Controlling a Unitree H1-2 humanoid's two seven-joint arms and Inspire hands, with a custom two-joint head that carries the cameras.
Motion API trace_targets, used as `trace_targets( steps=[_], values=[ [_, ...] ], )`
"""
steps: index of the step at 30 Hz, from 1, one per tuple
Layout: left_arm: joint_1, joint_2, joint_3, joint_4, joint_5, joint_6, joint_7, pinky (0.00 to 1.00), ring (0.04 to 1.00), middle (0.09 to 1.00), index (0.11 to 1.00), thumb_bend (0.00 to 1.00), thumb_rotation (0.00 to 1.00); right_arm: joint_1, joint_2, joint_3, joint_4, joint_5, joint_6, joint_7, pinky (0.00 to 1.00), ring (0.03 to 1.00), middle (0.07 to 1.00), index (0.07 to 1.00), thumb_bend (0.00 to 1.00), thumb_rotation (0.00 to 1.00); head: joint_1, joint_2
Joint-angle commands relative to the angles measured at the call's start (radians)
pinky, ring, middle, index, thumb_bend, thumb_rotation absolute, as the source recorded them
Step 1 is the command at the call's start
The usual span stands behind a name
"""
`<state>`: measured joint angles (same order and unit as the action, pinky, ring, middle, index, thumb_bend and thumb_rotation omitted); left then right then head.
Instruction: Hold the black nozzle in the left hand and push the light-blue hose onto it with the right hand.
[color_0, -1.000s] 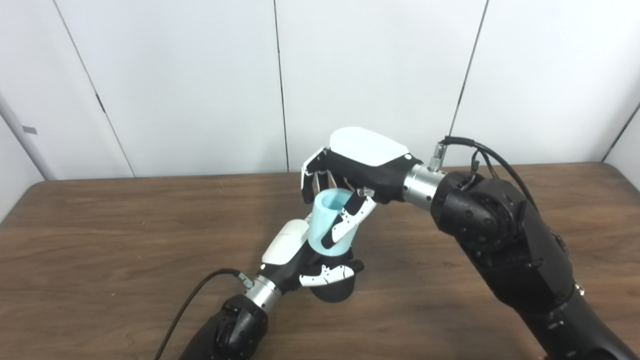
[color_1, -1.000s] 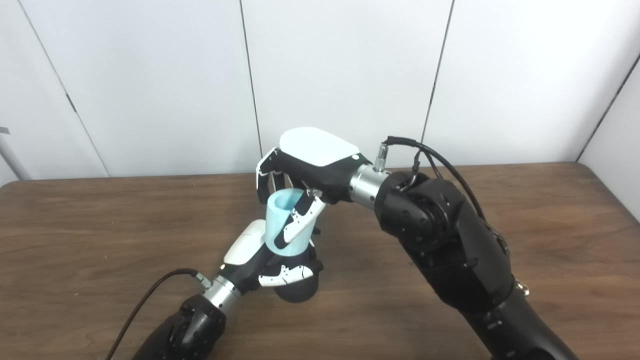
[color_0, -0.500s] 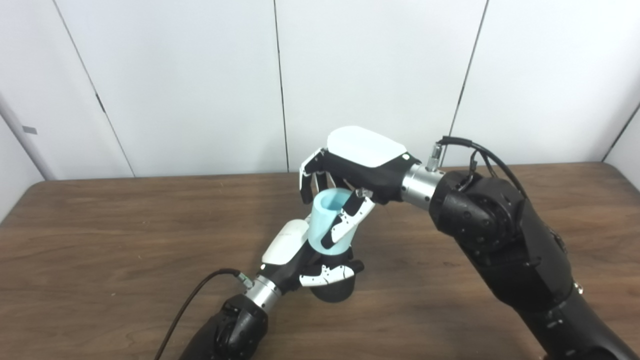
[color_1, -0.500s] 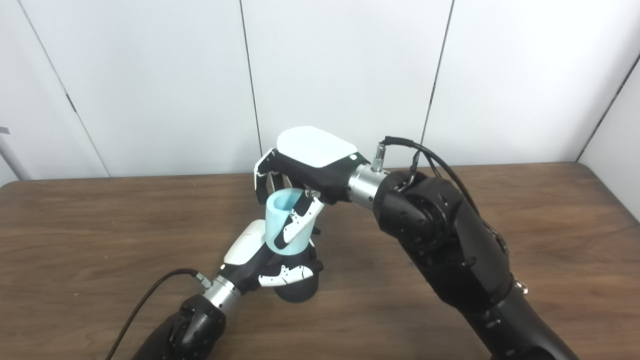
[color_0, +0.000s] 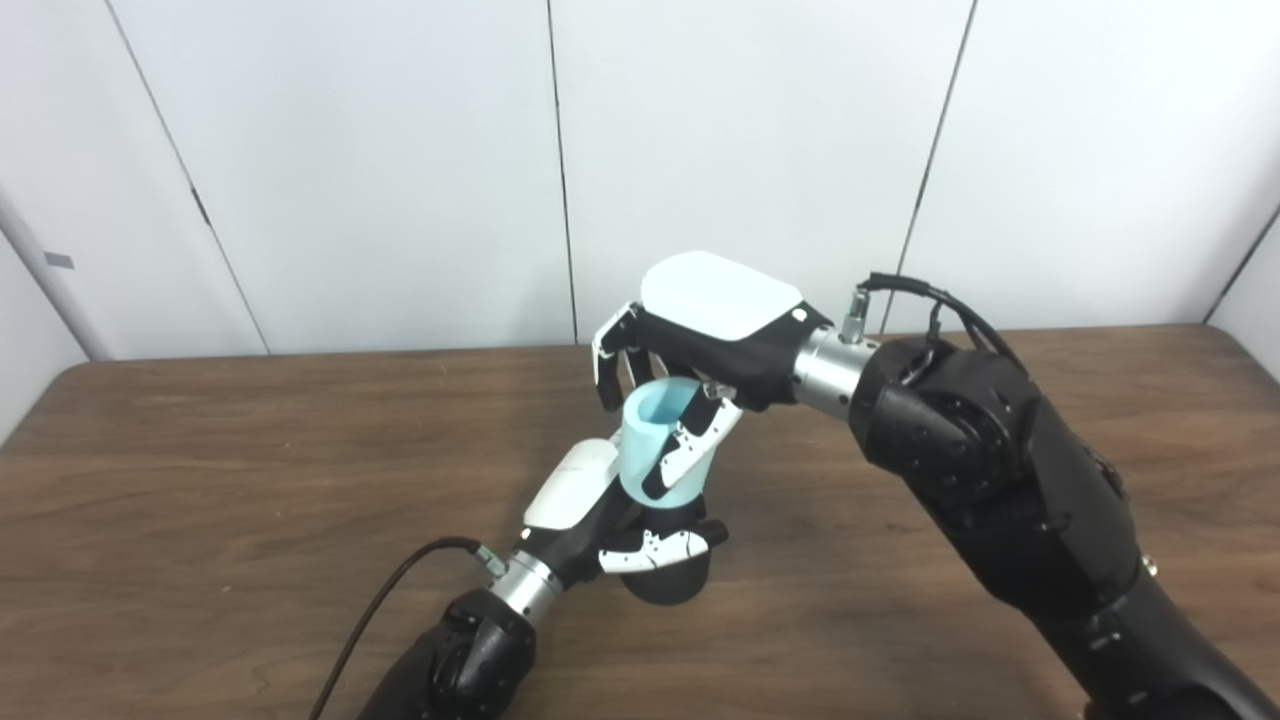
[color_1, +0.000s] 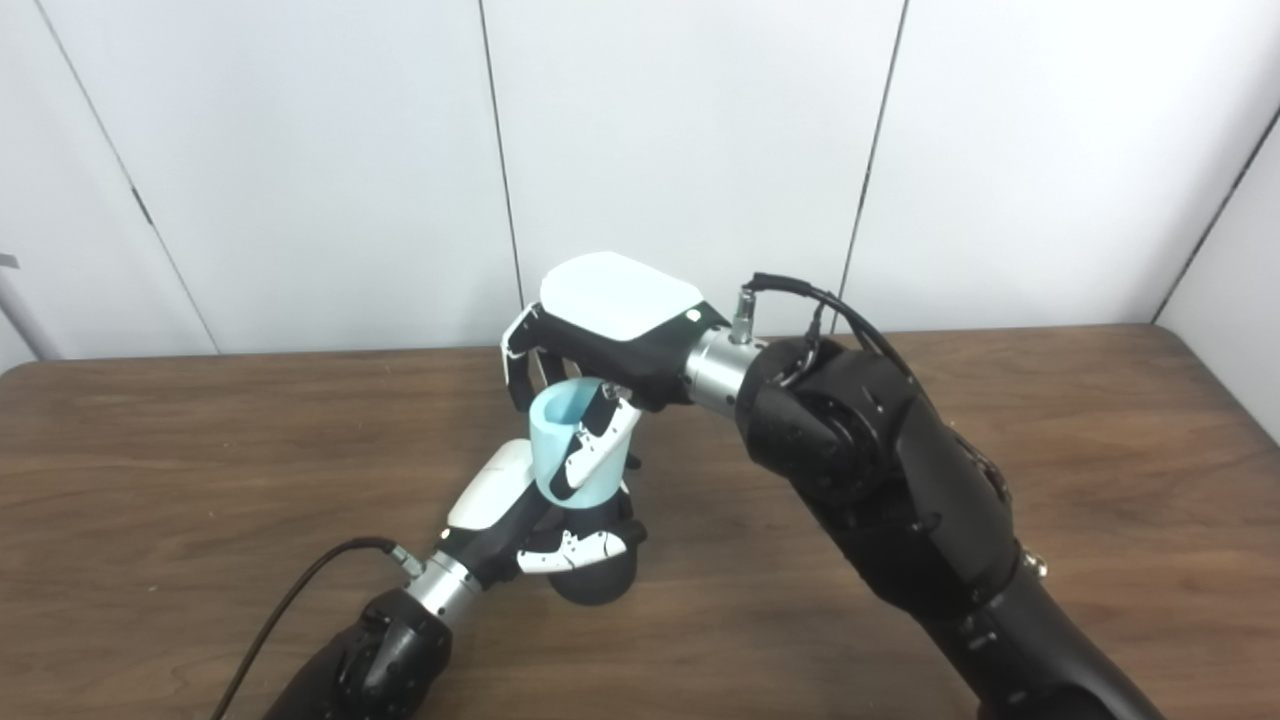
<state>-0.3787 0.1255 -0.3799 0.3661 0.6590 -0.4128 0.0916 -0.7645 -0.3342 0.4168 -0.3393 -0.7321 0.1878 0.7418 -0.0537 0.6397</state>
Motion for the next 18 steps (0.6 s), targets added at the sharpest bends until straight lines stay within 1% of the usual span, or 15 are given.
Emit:
trace_targets(
  steps=[1, 5, 12, 18],
  values=[
    [0.283, -0.039, -0.072, 0.207, -0.012, -0.01, 0.024, 1.0, 0.904, 0.741, 0.354, 0.48, 0.78, -0.125, -0.035, -0.012, -0.008, -0.053, -0.046, -0.003, 0.11, 0.192, 0.311, 0.483, 0.51, 0.13, 0.0, 0.001],
    [0.284, -0.038, -0.071, 0.204, -0.013, -0.011, 0.024, 1.0, 0.904, 0.74, 0.353, 0.48, 0.78, -0.128, -0.039, -0.01, -0.008, -0.068, -0.052, 0.005, 0.1, 0.182, 0.302, 0.483, 0.51, 0.13, -0.001, 0.002],
    [0.285, -0.036, -0.07, 0.2, -0.014, -0.009, 0.021, 1.0, 0.904, 0.74, 0.353, 0.48, 0.78, -0.141, -0.043, -0.03, 0.0, -0.063, -0.054, 0.0, 0.1, 0.179, 0.297, 0.484, 0.51, 0.13, -0.003, 0.004],
    [0.289, -0.036, -0.069, 0.195, -0.016, -0.009, 0.02, 1.0, 0.904, 0.74, 0.346, 0.48, 0.78, -0.139, -0.045, -0.034, 0.008, -0.063, -0.054, -0.003, 0.1, 0.185, 0.301, 0.484, 0.51, 0.13, -0.002, 0.005]
  ],
)
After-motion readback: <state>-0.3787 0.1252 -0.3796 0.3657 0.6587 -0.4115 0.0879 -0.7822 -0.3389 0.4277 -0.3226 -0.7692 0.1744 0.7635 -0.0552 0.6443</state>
